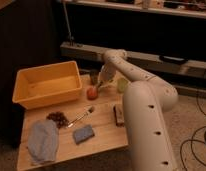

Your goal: Place pepper in tray

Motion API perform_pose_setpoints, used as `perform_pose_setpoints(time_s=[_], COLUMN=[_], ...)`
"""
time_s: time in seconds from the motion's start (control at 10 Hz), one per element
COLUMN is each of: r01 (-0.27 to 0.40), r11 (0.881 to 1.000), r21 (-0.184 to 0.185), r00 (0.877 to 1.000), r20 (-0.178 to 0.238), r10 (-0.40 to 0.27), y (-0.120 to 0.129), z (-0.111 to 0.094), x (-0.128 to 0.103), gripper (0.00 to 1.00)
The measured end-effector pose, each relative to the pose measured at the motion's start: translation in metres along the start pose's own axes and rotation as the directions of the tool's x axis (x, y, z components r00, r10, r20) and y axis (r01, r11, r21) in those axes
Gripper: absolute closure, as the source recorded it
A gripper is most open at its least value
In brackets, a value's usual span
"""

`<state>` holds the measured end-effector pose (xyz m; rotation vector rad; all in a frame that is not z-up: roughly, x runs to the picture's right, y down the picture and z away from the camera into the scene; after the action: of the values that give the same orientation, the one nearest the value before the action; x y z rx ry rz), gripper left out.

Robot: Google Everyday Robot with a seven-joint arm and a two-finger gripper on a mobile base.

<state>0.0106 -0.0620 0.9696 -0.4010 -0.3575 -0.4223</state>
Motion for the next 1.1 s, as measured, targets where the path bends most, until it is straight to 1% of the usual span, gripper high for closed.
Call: perform_pose_setpoints(time_s=[0.1, 0.2, 0.3, 0.4, 0.6, 0.7, 0.8, 0.9, 1.0, 1.1], r01=[0.011, 0.029, 0.049, 0.063, 0.099, 0.119, 0.141, 0.175, 0.202, 0.221], r11=[1.0, 0.999, 0.998, 0.997, 0.993, 0.99, 0.986, 0.977, 0.969, 0.962], r21=[0.007, 0.016, 0.027, 0.035, 0.057, 0.074, 0.089, 0.118, 0.144, 0.161], r00=[1.0, 0.999, 0.997, 0.995, 0.989, 0.987, 0.984, 0.982, 0.979, 0.975], r20=[-0.016, -0.041, -0.066, -0.084, -0.115, -0.121, -0.121, -0.096, -0.064, -0.037], r10=[-0.011, -0.028, -0.047, -0.06, -0.092, -0.11, -0.13, -0.164, -0.195, -0.218], y=[-0.005, -0.014, -0.025, -0.033, -0.052, -0.064, -0.074, -0.09, -0.1, -0.106], z=[-0.013, -0.035, -0.063, -0.085, -0.132, -0.152, -0.164, -0.176, -0.181, -0.18], x=[-0.005, -0.012, -0.023, -0.031, -0.05, -0.06, -0.07, -0.091, -0.108, -0.12], gripper=[0.95, 0.95, 0.95, 0.95, 0.95, 0.95, 0.95, 0.95, 0.95, 0.95])
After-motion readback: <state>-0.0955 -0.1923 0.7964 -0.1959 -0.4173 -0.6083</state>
